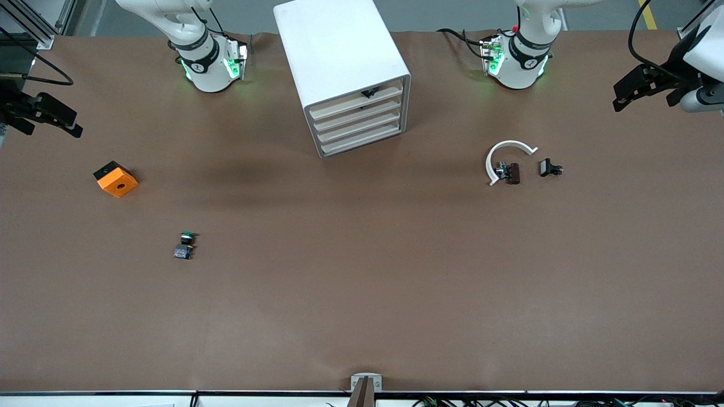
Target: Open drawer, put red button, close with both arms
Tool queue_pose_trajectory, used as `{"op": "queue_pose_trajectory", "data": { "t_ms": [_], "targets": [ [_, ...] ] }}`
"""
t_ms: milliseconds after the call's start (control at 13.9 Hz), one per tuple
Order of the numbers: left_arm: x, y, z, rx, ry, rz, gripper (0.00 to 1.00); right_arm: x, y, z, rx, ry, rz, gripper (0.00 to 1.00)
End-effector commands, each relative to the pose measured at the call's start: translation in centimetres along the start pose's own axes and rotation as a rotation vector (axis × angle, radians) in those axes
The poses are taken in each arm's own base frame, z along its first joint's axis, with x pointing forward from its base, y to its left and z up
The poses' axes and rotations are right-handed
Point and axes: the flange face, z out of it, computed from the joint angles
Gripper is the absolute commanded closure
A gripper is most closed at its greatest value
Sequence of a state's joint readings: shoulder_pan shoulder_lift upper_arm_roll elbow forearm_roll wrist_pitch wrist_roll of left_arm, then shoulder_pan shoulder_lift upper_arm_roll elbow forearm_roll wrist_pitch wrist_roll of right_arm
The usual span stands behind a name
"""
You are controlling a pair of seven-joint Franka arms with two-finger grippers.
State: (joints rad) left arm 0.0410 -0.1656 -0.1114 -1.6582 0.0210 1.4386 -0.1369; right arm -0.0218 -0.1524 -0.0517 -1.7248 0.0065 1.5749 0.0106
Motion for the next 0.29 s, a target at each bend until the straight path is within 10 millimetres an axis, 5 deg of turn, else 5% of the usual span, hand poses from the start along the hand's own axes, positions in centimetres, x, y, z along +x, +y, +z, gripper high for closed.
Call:
{"op": "queue_pose_trajectory", "data": {
  "t_ms": [0,215],
  "targets": [
    [-0.04,-0.33,-0.41,-0.018,0.013,-0.001,0.00,-0.70,0.02,-0.28,-0.004,0.010,-0.001,0.00],
    [0.03,-0.48,-0.40,-0.019,0.013,-0.007,0.00,-0.70,0.02,-0.28,-0.004,0.010,-0.001,0.00]
  ]
}}
